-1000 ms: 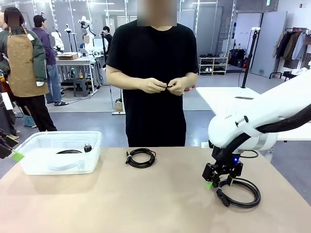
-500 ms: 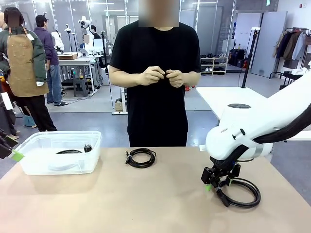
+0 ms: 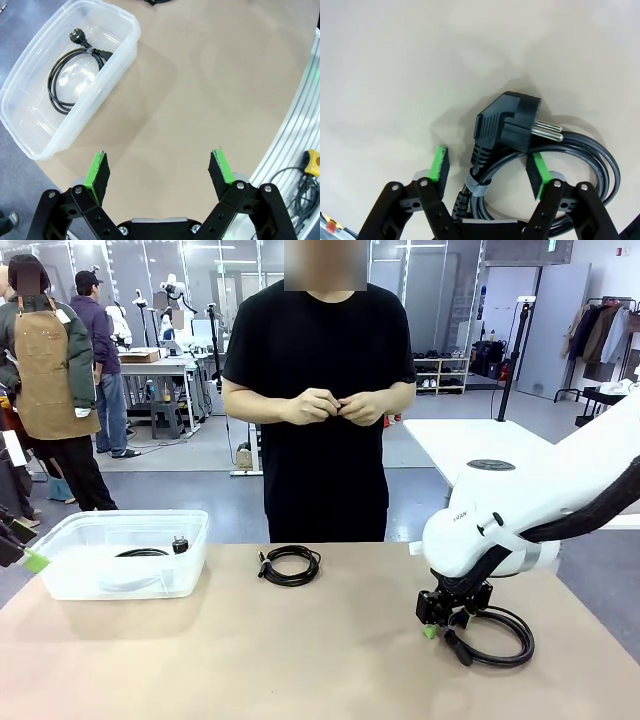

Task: Organize and store the cables.
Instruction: Place the Power Cable into the Organizing box.

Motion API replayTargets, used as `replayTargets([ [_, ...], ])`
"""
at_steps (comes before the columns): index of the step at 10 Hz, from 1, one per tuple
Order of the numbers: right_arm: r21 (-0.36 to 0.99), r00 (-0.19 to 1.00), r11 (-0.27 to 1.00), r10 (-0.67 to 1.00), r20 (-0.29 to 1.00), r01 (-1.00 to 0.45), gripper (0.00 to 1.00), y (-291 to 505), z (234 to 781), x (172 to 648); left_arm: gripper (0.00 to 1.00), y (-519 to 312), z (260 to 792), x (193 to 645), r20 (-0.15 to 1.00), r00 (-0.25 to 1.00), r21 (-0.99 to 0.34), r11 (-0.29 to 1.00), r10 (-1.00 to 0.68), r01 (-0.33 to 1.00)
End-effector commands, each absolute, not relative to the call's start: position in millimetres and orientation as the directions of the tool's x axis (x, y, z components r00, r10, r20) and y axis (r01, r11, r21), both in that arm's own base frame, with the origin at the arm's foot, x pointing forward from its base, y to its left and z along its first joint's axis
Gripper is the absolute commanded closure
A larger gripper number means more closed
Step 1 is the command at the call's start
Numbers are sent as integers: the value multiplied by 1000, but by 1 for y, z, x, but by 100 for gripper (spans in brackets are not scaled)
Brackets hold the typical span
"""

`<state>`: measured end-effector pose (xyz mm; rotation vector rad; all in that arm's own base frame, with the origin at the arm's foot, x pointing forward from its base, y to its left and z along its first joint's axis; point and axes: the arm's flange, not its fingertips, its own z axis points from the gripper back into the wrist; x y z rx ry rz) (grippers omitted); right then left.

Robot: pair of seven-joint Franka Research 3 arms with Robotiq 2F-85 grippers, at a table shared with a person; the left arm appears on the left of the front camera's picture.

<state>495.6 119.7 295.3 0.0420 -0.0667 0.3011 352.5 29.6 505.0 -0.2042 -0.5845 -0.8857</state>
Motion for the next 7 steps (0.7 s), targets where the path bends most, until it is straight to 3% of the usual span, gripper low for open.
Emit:
replayTargets([
  [1, 29, 945, 947, 315, 85, -319, 100, 125, 295, 490, 0, 31, 504, 355, 571, 474, 78, 619, -671, 782],
  [3, 27, 945, 948, 315, 83, -318, 100, 125, 296, 491, 0, 31, 504, 355, 571, 474, 78, 619, -671, 782],
  [4, 25, 946, 949, 312, 85, -315, 95, 124, 298, 491, 0, 31, 504, 355, 571, 474, 78, 619, -671, 782],
  [5, 26, 946, 948, 314, 86, -317, 100, 123, 303, 490, 0, 31, 504, 355, 571, 474, 78, 619, -671, 782],
  [7, 15, 941, 944, 328, 87, -330, 100, 126, 311, 489, 0, 31, 504, 355, 571, 474, 78, 619, -671, 782],
])
